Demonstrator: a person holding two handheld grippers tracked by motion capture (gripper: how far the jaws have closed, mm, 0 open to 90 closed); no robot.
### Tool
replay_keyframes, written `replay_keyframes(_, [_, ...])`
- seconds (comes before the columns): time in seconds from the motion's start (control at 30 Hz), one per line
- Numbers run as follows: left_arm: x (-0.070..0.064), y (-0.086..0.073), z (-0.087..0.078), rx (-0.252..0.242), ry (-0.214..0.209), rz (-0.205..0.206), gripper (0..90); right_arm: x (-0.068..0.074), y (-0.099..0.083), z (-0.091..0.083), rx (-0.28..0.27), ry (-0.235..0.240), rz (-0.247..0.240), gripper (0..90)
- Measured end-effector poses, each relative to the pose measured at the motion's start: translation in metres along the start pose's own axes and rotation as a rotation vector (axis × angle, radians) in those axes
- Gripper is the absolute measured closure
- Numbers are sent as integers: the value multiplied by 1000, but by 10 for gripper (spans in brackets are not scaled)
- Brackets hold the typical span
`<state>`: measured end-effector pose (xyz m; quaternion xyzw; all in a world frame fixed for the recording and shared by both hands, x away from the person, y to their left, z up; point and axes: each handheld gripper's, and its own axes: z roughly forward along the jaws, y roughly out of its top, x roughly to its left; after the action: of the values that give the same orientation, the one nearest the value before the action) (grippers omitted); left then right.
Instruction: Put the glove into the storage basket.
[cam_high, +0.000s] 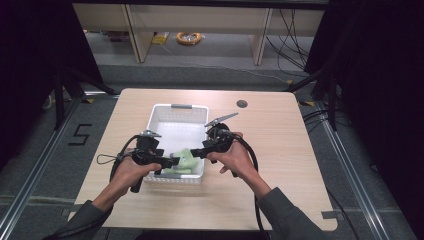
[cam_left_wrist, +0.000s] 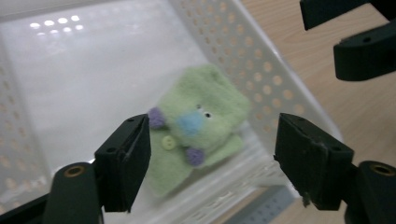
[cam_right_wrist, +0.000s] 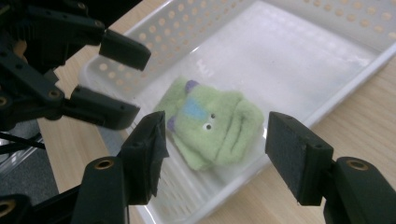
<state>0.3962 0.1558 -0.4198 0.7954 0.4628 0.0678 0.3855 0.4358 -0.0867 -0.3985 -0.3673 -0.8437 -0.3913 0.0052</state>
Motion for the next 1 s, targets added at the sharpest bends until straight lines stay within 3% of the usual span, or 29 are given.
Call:
replay_keyframes(0.2, [-21, -5, -2, -29, -53, 18, 166, -4, -12, -19, -28, 10, -9, 358])
replay_keyframes(0.47, [-47, -15, -8, -67, -111, 49, 160, -10, -29, -44, -69, 7, -5, 335])
replay_keyframes(0.5, [-50, -16, -7, -76, -122, 47, 160, -9, -31, -46, -68, 10, 13, 333])
replay_keyframes(0.53, [-52, -18, -7, -69, -119, 59, 160, -12, -34, -48, -77, 8, -3, 332])
replay_keyframes(0.63, [-60, -22, -6, -81, -145, 54, 160, -14, -42, -54, -82, 8, 6, 332])
replay_keyframes(0.7, [-68, -26, -5, -80, -148, 80, 160, -16, -50, -60, -89, 9, 23, 329])
replay_keyframes(0.73, [-68, -26, -5, -80, -148, 80, 160, -18, -52, -61, -98, 6, 2, 329])
replay_keyframes(0.8, [-72, -30, -3, -71, -154, 98, 160, -18, -55, -63, -100, 4, 11, 328])
replay_keyframes(0.9, [-77, -35, 2, -85, -180, 90, 161, -17, -62, -69, -99, -5, 27, 323])
replay_keyframes(1.0, [-82, -39, 5, -92, -183, 102, 161, -19, -69, -72, -117, 4, 13, 320])
